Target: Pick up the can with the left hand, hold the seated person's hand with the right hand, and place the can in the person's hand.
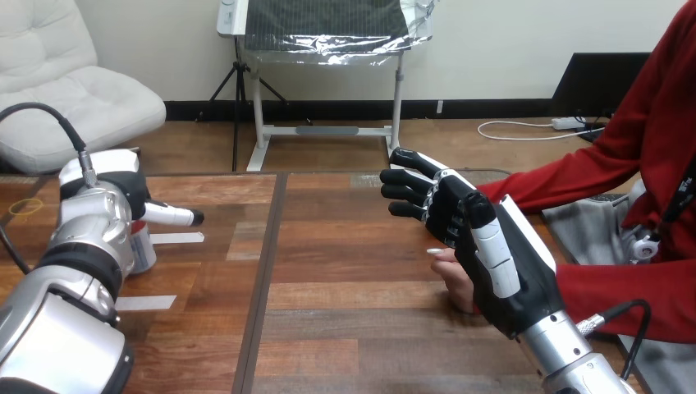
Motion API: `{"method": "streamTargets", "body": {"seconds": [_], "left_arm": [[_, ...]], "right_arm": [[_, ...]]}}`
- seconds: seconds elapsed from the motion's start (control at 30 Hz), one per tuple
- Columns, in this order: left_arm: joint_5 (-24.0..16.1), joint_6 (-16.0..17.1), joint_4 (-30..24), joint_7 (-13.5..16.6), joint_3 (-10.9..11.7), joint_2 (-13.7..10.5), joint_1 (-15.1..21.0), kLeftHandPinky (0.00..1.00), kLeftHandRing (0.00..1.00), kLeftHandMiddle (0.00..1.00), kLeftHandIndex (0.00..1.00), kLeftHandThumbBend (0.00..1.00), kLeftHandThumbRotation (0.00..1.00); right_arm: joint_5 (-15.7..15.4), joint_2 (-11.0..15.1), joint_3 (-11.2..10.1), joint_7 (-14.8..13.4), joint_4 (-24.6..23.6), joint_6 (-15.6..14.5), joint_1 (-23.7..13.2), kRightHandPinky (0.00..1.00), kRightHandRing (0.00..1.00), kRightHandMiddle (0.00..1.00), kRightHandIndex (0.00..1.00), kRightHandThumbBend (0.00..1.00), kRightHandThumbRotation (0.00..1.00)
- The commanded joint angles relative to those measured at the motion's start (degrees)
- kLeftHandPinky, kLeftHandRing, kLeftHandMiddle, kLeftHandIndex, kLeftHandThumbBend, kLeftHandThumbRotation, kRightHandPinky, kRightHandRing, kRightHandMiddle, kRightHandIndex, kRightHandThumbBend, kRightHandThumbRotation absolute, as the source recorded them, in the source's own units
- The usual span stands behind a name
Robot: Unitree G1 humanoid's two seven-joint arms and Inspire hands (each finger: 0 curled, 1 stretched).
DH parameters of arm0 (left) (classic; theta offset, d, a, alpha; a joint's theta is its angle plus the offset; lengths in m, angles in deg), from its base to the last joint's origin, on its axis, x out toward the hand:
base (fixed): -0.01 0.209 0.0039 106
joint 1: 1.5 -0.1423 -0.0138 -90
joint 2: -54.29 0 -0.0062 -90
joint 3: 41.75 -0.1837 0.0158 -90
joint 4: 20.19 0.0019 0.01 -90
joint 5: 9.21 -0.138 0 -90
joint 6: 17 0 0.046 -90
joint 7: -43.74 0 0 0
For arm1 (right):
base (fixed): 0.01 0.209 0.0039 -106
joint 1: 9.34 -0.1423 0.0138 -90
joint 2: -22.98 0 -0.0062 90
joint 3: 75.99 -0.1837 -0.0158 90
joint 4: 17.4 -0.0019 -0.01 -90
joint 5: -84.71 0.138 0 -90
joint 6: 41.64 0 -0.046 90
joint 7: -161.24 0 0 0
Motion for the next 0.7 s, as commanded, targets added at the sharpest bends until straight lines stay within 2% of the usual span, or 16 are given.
{"method": "streamTargets", "body": {"seconds": [0.0,0.23,0.43,0.67], "left_arm": [[1.26,0.15,-0.12,-1.00,1.06,0.62,0.44,0.60,0.76,0.79,0.73,0.74,0.73],[2.84,0.33,-0.59,-1.05,2.28,0.50,0.83,0.59,0.75,0.79,0.73,0.75,0.73],[4.21,0.32,-1.05,-1.12,3.64,0.40,1.19,0.59,0.77,0.82,0.80,0.75,0.72],[5.93,0.68,-1.95,-0.67,5.38,0.16,1.71,0.62,0.80,0.84,0.83,0.74,0.70]], "right_arm": [[1.11,0.31,-0.41,0.08,-2.17,0.87,-3.12,0.82,0.84,0.83,0.87,0.78,1.00],[1.10,0.19,-0.39,0.00,-2.17,0.97,-3.10,0.82,0.84,0.84,0.87,0.78,1.00],[1.02,0.07,-0.34,-0.11,-2.11,0.93,-3.17,0.81,0.83,0.83,0.86,0.77,1.00],[0.94,-0.02,-0.25,-0.20,-2.02,0.69,-3.27,0.81,0.83,0.83,0.86,0.78,1.00]]}}
